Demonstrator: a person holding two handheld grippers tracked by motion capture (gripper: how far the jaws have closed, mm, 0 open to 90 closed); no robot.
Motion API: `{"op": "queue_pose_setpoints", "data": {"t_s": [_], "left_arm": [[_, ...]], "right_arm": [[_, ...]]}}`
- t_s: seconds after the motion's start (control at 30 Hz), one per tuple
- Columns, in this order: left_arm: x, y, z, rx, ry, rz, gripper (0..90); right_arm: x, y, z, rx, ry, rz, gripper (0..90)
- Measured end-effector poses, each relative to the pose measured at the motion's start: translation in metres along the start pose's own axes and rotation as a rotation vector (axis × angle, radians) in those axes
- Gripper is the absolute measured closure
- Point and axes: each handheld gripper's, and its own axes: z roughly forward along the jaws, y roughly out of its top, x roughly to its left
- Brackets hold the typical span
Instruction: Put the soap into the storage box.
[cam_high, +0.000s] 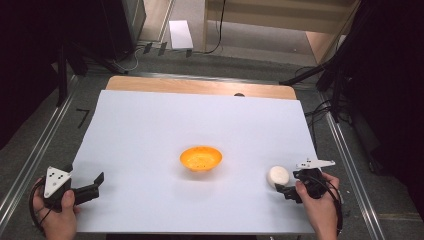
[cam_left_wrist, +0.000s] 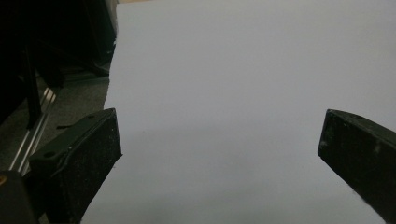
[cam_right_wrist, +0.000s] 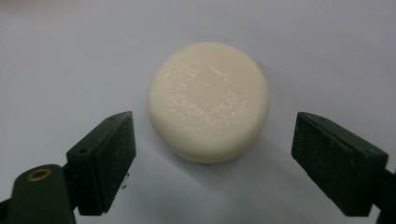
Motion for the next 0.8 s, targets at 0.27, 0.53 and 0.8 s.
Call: {"op": "queue_pose_setpoints", "data": {"t_s": [0.27, 0.53, 0.8], "left_arm": [[-0.002, 0.0, 0.001, 0.008, 0.006, 0.019, 0.0], [-0.003, -0.001, -0.001, -0.009, 0.01, 0.019, 0.0], [-0.002, -0.001, -0.001, -0.01, 0.006, 0.018, 0.0]], "right_arm": [[0.001, 0.005, 0.01, 0.012, 0.007, 0.017, 19.2], [0.0, 0.007, 0.015, 0.012, -0.001, 0.031, 19.8], [0.0, 0.008, 0.022, 0.023, 0.013, 0.054, 23.3]]}}
